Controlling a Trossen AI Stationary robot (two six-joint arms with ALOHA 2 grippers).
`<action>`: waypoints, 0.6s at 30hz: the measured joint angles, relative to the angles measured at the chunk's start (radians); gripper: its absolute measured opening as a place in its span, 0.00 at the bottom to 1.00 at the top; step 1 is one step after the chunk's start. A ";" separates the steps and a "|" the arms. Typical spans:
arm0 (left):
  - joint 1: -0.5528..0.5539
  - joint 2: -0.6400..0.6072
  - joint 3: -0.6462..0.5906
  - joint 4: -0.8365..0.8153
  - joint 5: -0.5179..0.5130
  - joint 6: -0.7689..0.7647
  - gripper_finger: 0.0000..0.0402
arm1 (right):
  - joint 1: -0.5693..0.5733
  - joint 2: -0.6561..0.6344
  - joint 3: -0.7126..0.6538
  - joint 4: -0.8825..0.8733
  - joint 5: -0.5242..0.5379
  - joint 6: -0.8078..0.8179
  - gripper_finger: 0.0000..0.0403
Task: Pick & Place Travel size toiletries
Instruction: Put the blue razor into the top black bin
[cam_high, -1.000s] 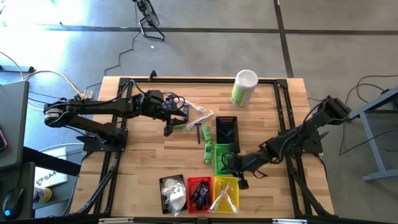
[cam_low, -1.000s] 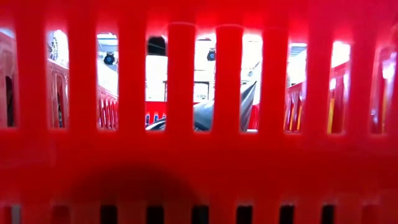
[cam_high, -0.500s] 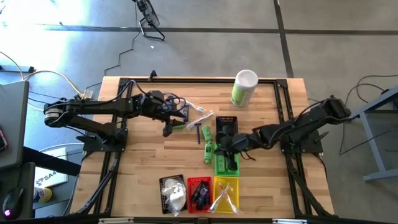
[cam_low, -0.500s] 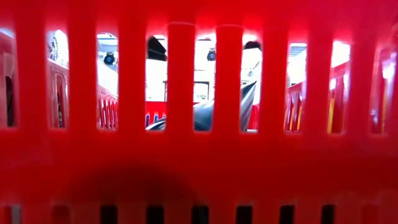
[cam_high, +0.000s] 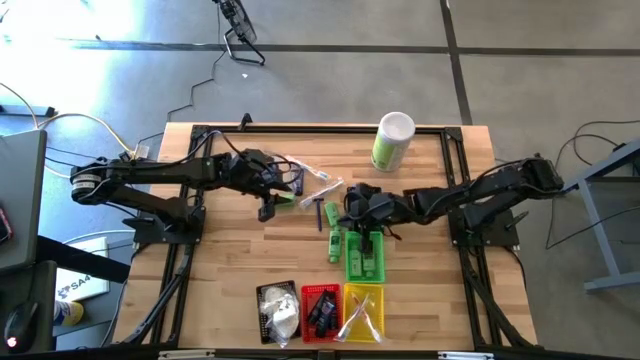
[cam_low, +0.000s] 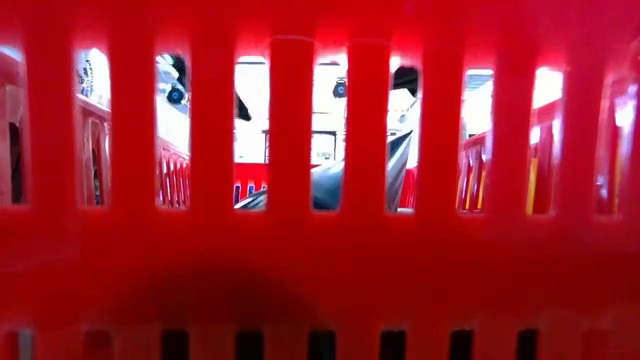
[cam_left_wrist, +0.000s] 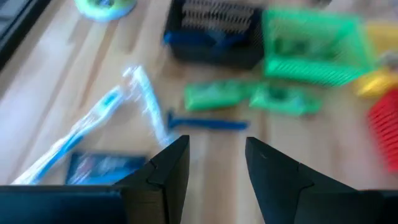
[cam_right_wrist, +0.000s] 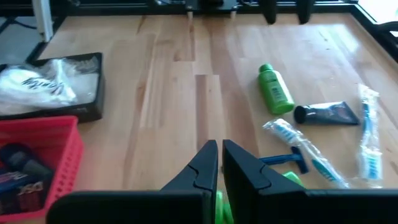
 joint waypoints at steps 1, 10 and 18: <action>0.000 0.000 0.000 -0.026 -0.029 0.015 0.38 | -0.008 0.000 0.000 0.001 0.000 0.000 0.04; 0.000 0.011 -0.001 -0.156 -0.135 0.029 0.38 | -0.043 0.000 0.000 0.002 -0.058 0.000 0.04; 0.000 0.064 -0.001 -0.141 -0.135 0.038 0.38 | -0.042 -0.025 0.000 -0.015 -0.053 0.000 0.04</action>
